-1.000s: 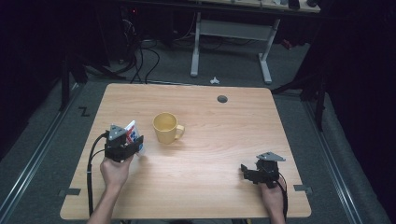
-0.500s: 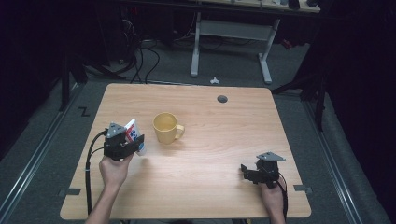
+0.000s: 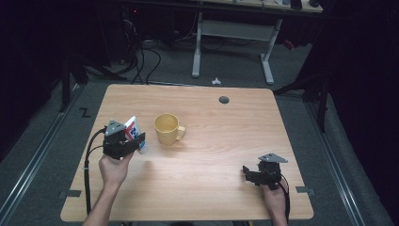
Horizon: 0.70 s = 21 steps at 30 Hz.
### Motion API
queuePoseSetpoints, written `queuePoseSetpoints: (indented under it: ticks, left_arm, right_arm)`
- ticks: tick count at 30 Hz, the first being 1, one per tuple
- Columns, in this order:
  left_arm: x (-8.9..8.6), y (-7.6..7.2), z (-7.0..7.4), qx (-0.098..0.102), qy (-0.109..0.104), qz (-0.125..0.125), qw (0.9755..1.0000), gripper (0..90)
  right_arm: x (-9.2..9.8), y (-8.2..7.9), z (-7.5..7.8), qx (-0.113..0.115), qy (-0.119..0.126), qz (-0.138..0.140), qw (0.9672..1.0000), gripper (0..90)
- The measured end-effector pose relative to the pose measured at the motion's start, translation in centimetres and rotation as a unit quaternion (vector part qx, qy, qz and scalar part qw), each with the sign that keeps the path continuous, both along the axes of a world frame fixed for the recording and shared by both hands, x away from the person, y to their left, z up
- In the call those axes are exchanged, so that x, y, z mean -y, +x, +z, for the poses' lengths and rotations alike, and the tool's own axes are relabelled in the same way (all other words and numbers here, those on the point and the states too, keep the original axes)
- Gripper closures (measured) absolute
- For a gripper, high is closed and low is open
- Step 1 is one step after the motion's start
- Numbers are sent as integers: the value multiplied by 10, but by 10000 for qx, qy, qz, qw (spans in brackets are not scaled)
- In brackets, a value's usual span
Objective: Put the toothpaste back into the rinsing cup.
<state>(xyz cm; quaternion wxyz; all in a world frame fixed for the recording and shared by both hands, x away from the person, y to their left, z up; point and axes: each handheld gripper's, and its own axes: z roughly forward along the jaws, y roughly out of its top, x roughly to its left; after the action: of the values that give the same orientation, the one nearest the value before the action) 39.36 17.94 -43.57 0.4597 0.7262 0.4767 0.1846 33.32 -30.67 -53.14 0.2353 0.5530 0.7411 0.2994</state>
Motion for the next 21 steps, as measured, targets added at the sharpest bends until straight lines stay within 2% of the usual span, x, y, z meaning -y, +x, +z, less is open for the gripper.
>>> queuePoseSetpoints:
  ticks: [9,15,19,21]
  left_arm:
    - [1,4,11,49,-52,-32,10000,639]
    - [3,7,19,93,1,-86,9999,639]
    - [4,10,24,88,-128,-149,9998,640]
    - [3,11,26,64,-263,-184,9995,640]
  right_arm:
    - [0,0,0,1,0,1,10000,144]
    - [0,0,0,-1,3,-1,10000,144]
    - [0,0,0,-1,4,0,10000,144]
    - [0,0,0,-1,3,0,10000,144]
